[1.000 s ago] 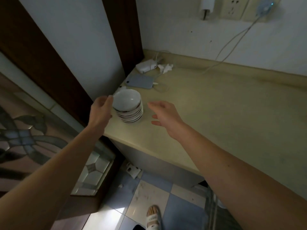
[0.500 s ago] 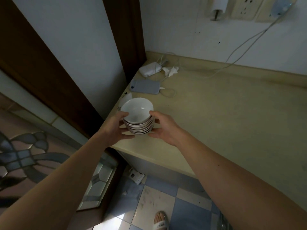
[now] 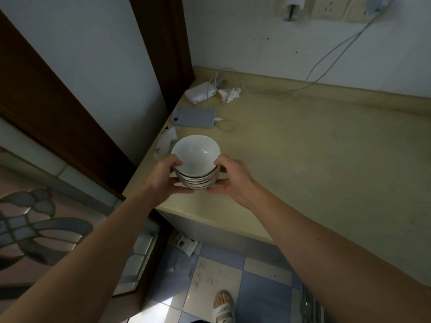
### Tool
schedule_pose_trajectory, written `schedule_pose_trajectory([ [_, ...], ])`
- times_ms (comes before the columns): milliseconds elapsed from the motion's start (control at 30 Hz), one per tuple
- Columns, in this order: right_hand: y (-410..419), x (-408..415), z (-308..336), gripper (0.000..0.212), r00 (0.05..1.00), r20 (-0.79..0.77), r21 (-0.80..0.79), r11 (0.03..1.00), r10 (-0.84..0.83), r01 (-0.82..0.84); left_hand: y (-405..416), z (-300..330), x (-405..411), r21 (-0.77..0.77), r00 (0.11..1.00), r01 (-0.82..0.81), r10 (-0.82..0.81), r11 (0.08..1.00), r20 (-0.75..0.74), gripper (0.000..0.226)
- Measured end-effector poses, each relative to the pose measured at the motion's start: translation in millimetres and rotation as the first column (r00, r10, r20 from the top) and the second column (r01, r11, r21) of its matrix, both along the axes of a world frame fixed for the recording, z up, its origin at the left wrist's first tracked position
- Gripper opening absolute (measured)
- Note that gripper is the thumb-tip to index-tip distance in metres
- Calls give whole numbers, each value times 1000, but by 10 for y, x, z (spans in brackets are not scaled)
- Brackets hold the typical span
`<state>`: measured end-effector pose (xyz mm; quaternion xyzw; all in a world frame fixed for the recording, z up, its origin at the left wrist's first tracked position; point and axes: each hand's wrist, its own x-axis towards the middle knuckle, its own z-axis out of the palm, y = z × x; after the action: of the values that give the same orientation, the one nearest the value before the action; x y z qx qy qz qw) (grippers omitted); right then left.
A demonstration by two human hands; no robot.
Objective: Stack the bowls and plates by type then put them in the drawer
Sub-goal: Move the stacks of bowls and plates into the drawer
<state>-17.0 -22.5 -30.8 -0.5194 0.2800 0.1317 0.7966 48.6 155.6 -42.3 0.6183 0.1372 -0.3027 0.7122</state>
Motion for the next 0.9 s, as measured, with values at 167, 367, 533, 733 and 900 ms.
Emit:
schedule_pose_trajectory([
  [167, -391, -343, 180, 37, 996, 53, -30, 997, -72, 73, -348, 141, -218, -28, 995, 78, -76, 997, 60, 43],
  [367, -1063, -1171, 244, 41, 972, 109, -20, 977, -208, 212, -1034, 368, -749, -37, 947, 296, -289, 954, 141, 35],
  [533, -1670, -2082, 213, 32, 945, 128, -22, 952, -300, 306, -1707, 438, -1424, -36, 891, 442, -434, 896, 133, 41],
  [733, -2343, -3166, 298, 31, 956, 135, -66, 961, -260, 270, -2436, 538, -2321, -9, 816, 571, -566, 821, 114, 49],
  [900, -2757, -4006, 301, 39, 969, 83, -34, 971, -234, 237, -2827, 425, -3023, -22, 757, 653, -652, 757, 41, 54],
])
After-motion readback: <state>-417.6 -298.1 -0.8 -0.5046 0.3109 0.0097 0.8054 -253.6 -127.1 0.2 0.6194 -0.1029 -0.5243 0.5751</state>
